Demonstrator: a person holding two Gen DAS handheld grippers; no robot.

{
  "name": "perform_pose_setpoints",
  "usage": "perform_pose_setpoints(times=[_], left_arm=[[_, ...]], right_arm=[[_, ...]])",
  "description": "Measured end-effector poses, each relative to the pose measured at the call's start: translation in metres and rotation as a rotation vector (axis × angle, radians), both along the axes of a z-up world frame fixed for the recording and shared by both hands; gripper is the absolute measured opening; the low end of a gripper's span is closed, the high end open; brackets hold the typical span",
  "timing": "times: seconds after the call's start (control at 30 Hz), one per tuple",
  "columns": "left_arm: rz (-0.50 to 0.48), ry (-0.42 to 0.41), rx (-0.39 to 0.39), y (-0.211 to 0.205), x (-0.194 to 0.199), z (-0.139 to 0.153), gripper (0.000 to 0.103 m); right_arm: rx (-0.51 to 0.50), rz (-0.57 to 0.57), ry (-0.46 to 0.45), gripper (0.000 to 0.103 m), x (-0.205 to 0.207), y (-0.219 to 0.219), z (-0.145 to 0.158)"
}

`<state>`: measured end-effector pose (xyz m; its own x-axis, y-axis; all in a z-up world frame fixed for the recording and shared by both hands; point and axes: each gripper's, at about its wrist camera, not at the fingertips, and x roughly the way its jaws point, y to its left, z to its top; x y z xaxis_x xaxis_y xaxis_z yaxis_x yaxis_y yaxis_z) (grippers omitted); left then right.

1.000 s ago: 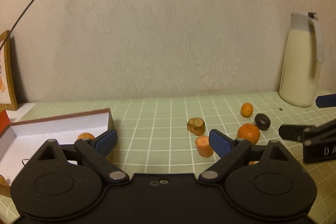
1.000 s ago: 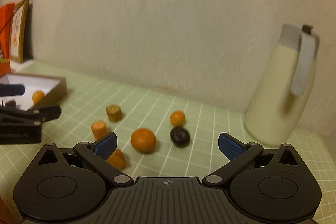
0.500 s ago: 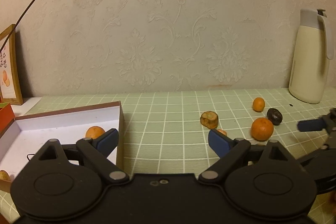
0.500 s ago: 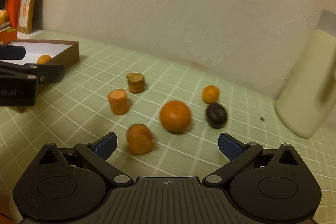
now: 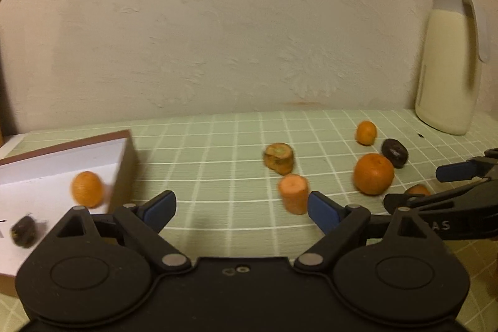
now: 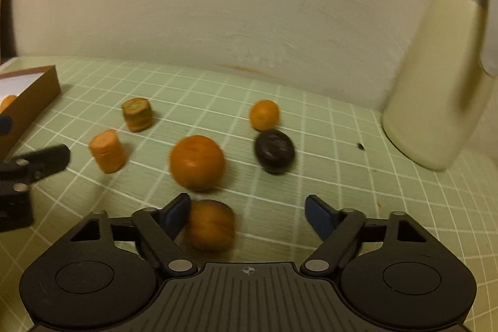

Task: Organize fruits
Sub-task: 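Grasp a carrot piece with the left tool while the right tool grasps a brown nut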

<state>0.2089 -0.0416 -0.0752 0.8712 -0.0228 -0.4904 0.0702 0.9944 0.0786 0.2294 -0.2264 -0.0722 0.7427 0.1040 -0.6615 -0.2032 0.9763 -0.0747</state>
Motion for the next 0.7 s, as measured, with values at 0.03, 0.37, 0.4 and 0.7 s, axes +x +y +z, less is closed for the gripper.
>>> perform_pose_setpoints(times=[0.03,0.37,0.4,0.7], left_arm=[[-0.009,0.003,0.003,-0.004,0.003,-0.002,0.082],[-0.044,0.116,-0.004,-0.028,0.03,-0.018,0.055],[-0.043,0.107,-0.004,-0.029,0.031,-0.017,0.053],[-0.054,0.139,0.008,-0.038,0.045,-0.014,0.022]], right_arm=[[0.007,0.0,0.004,0.078,-0.001,-0.004,0.0],[0.079,0.034,0.022,0.035,-0.012,-0.026,0.005],[0.089,0.031,0.027,0.034,-0.01,-0.027,0.005],[0.088,0.037,0.03,0.031,-0.01,-0.029,0.005]])
